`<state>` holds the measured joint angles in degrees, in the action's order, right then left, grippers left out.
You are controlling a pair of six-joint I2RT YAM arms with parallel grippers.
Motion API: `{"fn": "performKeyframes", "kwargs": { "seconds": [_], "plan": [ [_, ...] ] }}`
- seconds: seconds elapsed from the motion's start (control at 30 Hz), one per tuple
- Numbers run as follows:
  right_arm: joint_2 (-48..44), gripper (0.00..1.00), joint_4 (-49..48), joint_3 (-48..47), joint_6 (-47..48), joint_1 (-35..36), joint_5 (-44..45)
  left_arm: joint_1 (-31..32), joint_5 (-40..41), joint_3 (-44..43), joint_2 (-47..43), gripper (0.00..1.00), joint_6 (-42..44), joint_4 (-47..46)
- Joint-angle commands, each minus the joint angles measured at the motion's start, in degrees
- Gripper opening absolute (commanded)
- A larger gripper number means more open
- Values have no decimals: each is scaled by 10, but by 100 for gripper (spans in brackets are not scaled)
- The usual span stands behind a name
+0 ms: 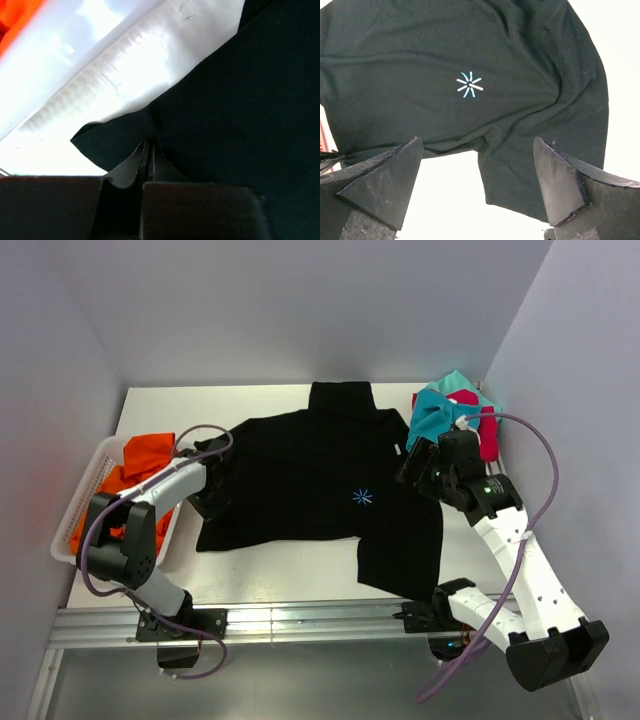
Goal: Fold and stack the t-shirts
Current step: Flatten the tshirt out
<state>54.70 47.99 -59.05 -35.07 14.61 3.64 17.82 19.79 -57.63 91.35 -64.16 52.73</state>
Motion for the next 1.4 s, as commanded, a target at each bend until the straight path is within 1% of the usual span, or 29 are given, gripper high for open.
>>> {"fn": "performKeyframes", "kwargs": {
  "seconds": [0.0, 0.13, 0.23, 0.33, 0.37, 0.4, 0.47, 0.53, 0.6, 0.63, 0.7, 0.8, 0.9, 0.97, 1.0, 1.07, 1.1, 1.13, 1.27, 1.37],
  "plan": [
    [-17, 99, -6, -17, 7, 4, 20, -1, 4, 7, -19, 0, 5, 15],
    [-11, 100, 6, -14, 27, 4, 38, -1, 5, 8, -29, 0, 9, 16],
    [-11, 100, 10, 2, 25, 4, 46, -1, 6, 8, -36, 0, 13, 20],
    [9, 100, -6, 48, 37, -4, -33, -1, 1, 16, -50, 0, 14, 20],
    [29, 100, -2, 58, 36, -12, -74, 0, -1, 20, -53, 0, 14, 19],
    [82, 100, 28, 67, 29, -34, -111, -1, -5, 23, -63, 0, 14, 19],
    [125, 100, 47, 100, 15, -55, -133, -1, -7, 32, -71, 0, 14, 22],
    [132, 100, 51, 125, -6, -68, -126, -1, -7, 43, -87, 0, 13, 25],
    [100, 100, 61, 132, -18, -69, -108, -1, -7, 50, -106, 0, 13, 32],
    [92, 100, 69, 135, -34, -70, -83, -1, -6, 56, -113, 0, 12, 35],
    [79, 100, 92, 144, -48, -74, -75, -1, -7, 64, -137, 0, 13, 40],
    [78, 100, 112, 181, -69, -109, -85, 0, -15, 79, -168, 0, 11, 42],
    [67, 100, 138, 208, -100, -160, -67, 0, -26, 80, -184, 0, 9, 49],
    [67, 100, 156, 219, -122, -171, -80, 0, -22, 74, -187, 0, 9, 55],
    [65, 100, 161, 228, -145, -172, -81, 0, -20, 68, -188, 0, 8, 61],
    [52, 100, 170, 234, -160, -174, -70, 0, -16, 65, -192, 0, 6, 69],
    [48, 100, 180, 237, -169, -173, -45, -1, -13, 64, -195, 0, 6, 73],
    [47, 100, 185, 238, -166, -174, -37, 0, -8, 65, -195, 0, 6, 75],
    [45, 98, 195, 244, -180, -172, -32, 0, -19, 72, -195, 0, 6, 67],
    [16, 95, 205, 247, -194, -158, -34, 0, -28, 79, -195, 0, 6, 55]
  ]
}}
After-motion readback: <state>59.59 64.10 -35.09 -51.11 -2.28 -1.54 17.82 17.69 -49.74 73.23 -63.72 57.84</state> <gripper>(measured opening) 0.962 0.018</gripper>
